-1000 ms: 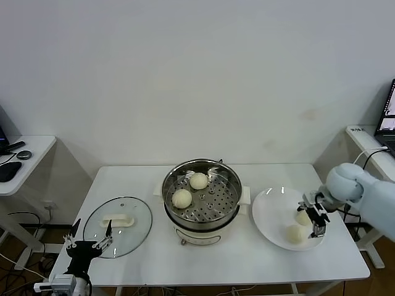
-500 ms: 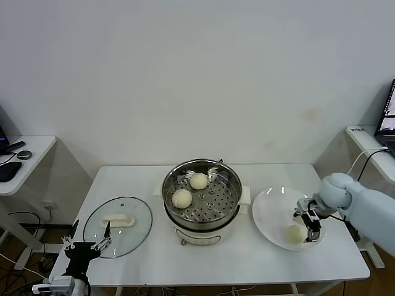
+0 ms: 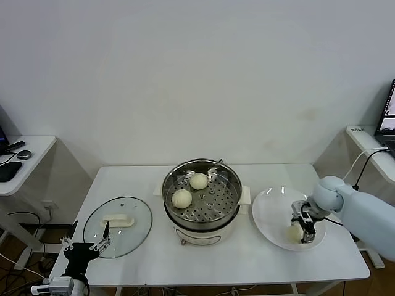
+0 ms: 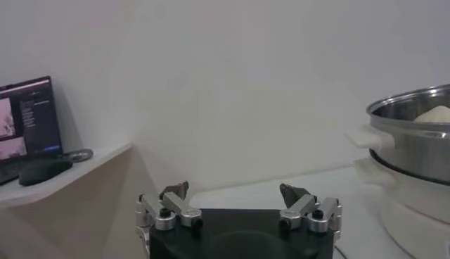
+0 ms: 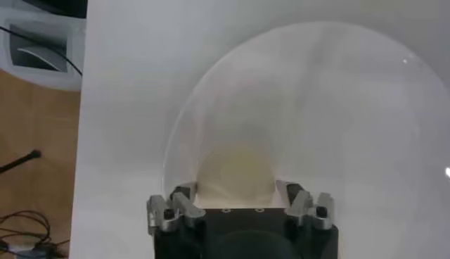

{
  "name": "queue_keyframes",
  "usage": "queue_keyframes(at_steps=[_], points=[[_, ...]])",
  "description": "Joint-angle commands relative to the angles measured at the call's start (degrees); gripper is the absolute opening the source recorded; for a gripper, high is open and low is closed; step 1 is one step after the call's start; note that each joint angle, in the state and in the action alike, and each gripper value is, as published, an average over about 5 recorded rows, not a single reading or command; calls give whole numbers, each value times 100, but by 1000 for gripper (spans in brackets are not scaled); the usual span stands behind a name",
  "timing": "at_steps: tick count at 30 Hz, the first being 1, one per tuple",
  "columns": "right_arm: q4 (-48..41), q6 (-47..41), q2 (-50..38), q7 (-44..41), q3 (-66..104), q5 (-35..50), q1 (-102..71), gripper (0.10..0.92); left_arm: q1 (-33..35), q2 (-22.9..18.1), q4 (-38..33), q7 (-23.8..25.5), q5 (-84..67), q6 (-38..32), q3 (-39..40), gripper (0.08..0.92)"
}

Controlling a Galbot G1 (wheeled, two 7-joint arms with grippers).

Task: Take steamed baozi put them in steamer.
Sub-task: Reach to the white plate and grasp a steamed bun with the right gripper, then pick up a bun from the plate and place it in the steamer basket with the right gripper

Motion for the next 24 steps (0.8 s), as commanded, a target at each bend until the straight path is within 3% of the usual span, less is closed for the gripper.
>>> queue_keyframes(at_steps=[1, 7, 15, 24], points=[[-48, -72, 78, 11, 26, -13, 30, 573, -13, 9, -33, 2, -10, 10, -16, 823], [171, -52, -74, -187, -129, 291, 588, 473, -16, 11, -65, 4, -12, 14, -5, 823], [319, 226, -86, -769, -495, 1128, 2531, 483, -55, 53, -102, 5, -49, 19, 9, 823], [301, 845, 945, -754, -1328, 2067, 4350, 484, -115, 109, -62, 3, -136, 17, -29, 823]])
